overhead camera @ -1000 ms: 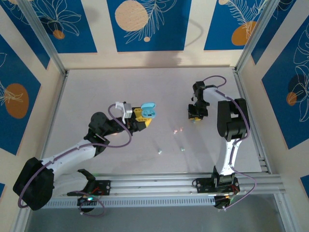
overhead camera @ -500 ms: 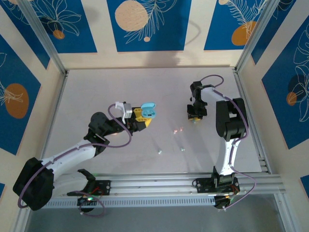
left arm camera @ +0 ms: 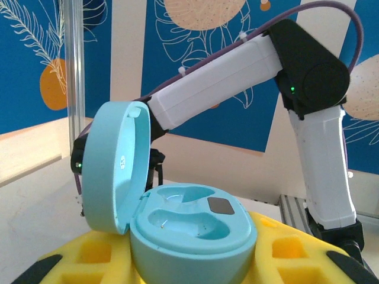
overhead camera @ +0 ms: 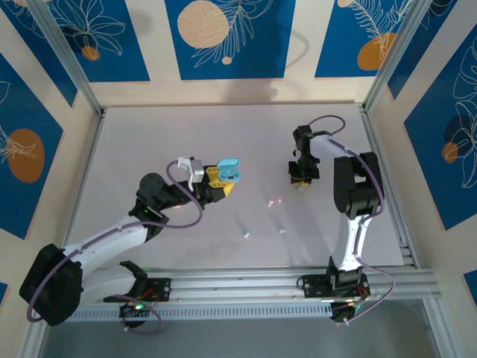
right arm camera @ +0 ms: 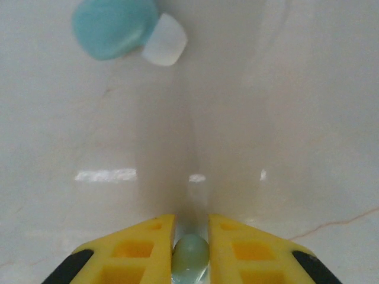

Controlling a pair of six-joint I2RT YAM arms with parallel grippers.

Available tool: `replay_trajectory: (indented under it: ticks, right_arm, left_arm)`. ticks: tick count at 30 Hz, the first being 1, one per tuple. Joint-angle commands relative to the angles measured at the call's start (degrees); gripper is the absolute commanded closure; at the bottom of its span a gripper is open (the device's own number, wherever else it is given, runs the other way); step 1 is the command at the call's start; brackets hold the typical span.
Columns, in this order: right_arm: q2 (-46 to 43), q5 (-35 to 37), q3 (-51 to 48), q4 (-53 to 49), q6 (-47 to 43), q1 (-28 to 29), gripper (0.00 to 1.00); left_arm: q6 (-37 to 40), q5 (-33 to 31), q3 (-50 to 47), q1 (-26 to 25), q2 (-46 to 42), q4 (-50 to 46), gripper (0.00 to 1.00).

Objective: Insert the wireless bluetooth earbuds into the charging case

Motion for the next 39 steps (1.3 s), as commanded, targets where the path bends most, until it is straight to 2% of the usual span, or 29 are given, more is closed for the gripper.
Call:
replay_trajectory:
  ticks: [1,6,11,14,17,23,27,32,39]
  right_arm:
    - [-8.7,-7.3,-1.8,0.4,2.2,0.3,0.79]
    - [-19.5,-29.2,-8.0,8.2,4.2,-0.5,0.79]
    - [-23.0,-51.8,-12.0,15.1,6.3,-0.2,0.78]
    - [-23.3,-60.5,-13.8,19.1,8.2,0.2,0.78]
    - [-23.4,-66.2,-14.9,22.9,10.7,0.3,0.78]
    - [-23.4,-71.3,-15.2,27.6,15.0,0.6,0.78]
    - [-24.2,-71.3,-14.9,28.5,17.2,1.2,0.78]
    - [-28.9,-68.0,-14.2,29.7,20.4,2.6,0.78]
    - [-36.2,-60.5,-11.6,27.9,21.8,7.3,0.78]
  left_arm:
    - [1.0,-0.4,-0.5,-0.3,-0.8,0.3,0.78]
    - [1.7,-0.8,-0.5,-0.3,0.1,0.2,0.78]
    - [2.9,-1.5,-0.7,-0.3,0.3,-0.6,0.78]
    - [3.5,-1.9,-1.1,-0.2,-0.1,-1.1,0.78]
    - [4.5,-2.2,-1.4,-0.2,-0.6,-2.4,0.78]
    - [5.9,-2.3,-1.6,-0.3,-0.5,-3.9,0.77]
    - [7.0,-2.5,-1.9,-0.2,-0.2,-3.7,0.78]
    - [8.2,-2.8,-2.2,-0.2,1.8,-1.9,0.78]
    - [9.0,-4.3,-2.7,-0.3,7.2,6.3,0.78]
